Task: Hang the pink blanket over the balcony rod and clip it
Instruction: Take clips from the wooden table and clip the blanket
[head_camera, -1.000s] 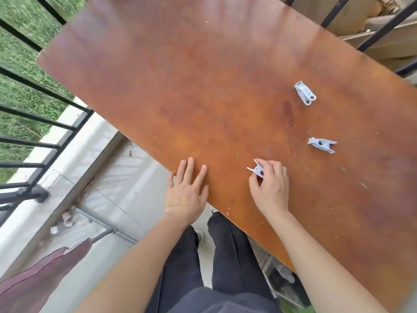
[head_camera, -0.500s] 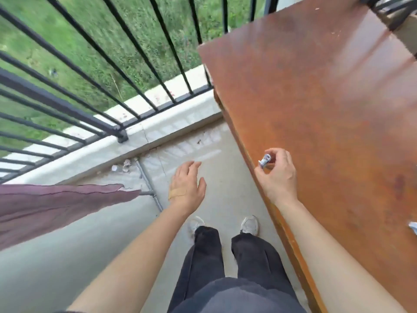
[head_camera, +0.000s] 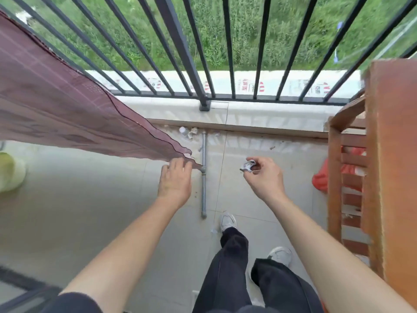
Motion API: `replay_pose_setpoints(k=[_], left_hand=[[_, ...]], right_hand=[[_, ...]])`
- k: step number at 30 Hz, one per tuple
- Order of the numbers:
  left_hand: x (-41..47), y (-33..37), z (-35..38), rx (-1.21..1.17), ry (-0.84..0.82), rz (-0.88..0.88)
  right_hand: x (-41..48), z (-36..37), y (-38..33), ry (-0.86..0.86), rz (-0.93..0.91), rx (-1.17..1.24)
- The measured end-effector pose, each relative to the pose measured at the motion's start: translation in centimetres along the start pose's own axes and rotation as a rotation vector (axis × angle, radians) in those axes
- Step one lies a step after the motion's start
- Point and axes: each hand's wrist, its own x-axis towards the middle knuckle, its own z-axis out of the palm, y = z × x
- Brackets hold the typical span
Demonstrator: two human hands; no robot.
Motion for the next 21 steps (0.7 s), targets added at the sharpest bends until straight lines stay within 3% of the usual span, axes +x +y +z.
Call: replay_pose_setpoints(k=[3,5,10,15,21], left_hand=[[3.3,-1.8,-0.8,0.476,-0.065,0.257],[5.5,-2.2,-2.2,0.666,-0.069,0.329],[10.8,-3.6,-3.4,0.873,-0.144,0.246],[13.1,-4.9,-4.3,0.904,-0.243,0.152],[14.6,-6.0,-6.8,0.629,-0.346,-0.109]], right_hand=[[1.4,2.9,-1.6,-0.052,-0.013,-0.032],[2.0,4.2,-2.2,-0.067,0.000,-0.064],[3.5,5.5,-2.8,-0.068,0.041,-0.136],[5.9,6.1,-3.6,-0.054,0.093,-0.166],[8.4,6.7,-5.2,-0.136,0.102,-0.152]])
